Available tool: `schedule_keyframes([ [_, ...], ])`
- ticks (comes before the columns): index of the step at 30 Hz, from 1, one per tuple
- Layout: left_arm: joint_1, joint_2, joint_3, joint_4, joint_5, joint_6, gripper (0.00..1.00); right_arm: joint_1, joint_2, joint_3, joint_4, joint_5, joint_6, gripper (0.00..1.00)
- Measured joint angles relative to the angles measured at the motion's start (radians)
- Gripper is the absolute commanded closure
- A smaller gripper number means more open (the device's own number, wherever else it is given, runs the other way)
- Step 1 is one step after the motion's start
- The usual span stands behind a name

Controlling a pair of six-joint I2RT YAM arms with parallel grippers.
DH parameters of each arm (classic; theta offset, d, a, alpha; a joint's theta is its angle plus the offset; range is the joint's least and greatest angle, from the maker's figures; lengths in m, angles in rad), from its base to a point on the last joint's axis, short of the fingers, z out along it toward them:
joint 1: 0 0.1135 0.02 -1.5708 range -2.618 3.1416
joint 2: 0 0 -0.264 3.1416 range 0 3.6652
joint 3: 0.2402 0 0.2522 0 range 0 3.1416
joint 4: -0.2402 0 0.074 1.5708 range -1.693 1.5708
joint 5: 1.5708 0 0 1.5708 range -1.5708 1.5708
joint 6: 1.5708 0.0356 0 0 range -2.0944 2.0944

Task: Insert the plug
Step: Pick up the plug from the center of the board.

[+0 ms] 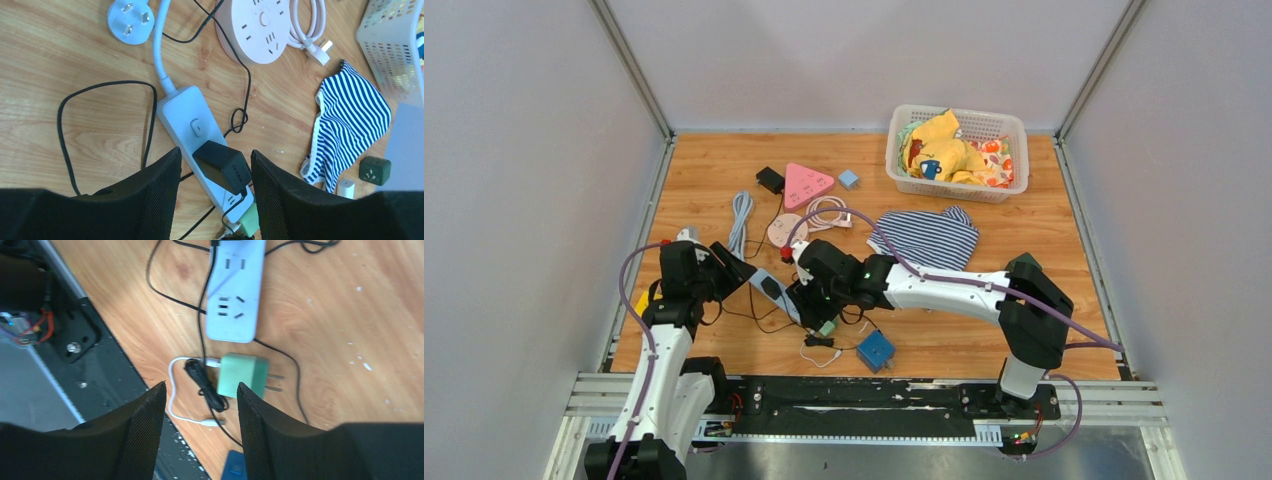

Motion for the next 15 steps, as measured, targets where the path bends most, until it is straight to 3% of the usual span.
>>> schedule_keyframes([
  [9, 0.0, -0.002, -0.018, 0.025, 0.05, -0.01, 0.45, 0.0, 0.007, 0.0, -0.125, 0.185, -0.047, 0.31],
  [15, 0.0, -0.012, -0.019, 0.026, 0.064, -0.005, 0.44, 0.0, -0.029, -0.03, -0.261, 0.212, -0.041, 0.24],
])
